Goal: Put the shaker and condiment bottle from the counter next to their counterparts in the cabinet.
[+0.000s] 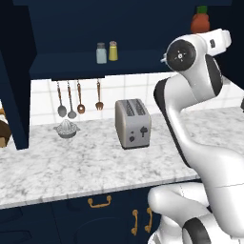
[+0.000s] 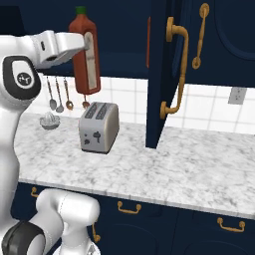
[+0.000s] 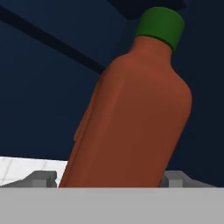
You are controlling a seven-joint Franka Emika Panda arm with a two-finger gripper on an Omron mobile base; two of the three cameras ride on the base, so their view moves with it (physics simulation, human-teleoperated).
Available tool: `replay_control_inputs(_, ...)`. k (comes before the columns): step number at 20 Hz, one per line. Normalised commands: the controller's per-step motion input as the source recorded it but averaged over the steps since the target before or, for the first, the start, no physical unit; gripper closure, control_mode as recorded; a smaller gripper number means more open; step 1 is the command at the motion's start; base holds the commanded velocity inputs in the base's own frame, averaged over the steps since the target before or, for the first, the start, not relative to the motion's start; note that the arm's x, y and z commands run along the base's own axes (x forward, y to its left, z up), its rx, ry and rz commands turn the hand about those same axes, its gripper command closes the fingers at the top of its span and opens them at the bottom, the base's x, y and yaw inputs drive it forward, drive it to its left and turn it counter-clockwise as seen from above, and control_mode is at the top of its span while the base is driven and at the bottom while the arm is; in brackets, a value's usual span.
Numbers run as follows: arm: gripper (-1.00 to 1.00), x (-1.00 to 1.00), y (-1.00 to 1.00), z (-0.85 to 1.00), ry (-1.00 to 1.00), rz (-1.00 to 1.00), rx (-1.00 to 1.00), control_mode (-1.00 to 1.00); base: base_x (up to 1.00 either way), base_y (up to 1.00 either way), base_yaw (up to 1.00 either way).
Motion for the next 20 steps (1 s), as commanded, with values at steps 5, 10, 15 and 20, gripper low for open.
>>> replay_control_inputs(5,1.0,0.01,-0.02,0.0,-0.01,0.0,0.0,-1.0,0.0,0.0,0.0)
replay_control_inputs(10,1.0,0.26,-0.27,0.0,-0.09,0.08,0.0,-1.0,0.0,0.0,0.0)
replay_control_inputs(15,1.0,0.39,-0.39,0.0,-0.04,0.1,0.0,-1.0,0.0,0.0,0.0)
replay_control_inputs(20,1.0,0.41,-0.28,0.0,0.02,0.08,-0.03,-1.0,0.0,0.0,0.0)
